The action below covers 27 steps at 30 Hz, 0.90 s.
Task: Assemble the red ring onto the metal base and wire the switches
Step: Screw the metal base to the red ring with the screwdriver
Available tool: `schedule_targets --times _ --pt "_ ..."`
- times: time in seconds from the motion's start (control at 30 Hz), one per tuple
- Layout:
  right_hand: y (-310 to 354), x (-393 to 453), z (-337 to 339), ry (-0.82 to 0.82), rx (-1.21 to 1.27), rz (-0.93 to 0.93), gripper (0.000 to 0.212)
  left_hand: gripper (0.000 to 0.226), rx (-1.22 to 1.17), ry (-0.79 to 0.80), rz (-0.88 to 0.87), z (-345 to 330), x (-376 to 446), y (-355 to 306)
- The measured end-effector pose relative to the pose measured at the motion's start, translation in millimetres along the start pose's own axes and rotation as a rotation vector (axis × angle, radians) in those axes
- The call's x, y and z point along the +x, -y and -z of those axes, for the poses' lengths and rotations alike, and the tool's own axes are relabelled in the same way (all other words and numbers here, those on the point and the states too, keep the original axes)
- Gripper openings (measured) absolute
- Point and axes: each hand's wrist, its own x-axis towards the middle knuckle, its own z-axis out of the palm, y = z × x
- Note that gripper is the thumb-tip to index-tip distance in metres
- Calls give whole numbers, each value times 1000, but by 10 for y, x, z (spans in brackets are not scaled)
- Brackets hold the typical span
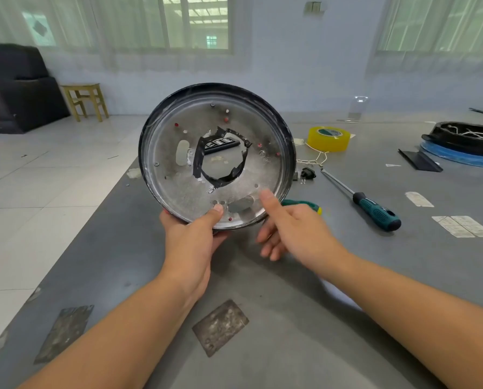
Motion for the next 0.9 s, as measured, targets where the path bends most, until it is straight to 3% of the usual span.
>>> schedule_targets --times 0.1,0.17,0.3,0.5,0.9 --pt "-22 191 349 -261 -148 149 59 56 -20 -23 3 46 82 -39" --pt "-103 377 597 -428 -185 142 39 58 -21 -34 4 63 120 -59" --pt "-388 728 892 -476 -270 -35 7 62 -18 -49 -4 73 174 -78" --pt "-498 1204 958 -416 -549 -38 18 58 -30 -27 -7 116 243 -36" --pt "-555 1578 955 -477 -656 -41 11 56 -11 21 9 145 292 1"
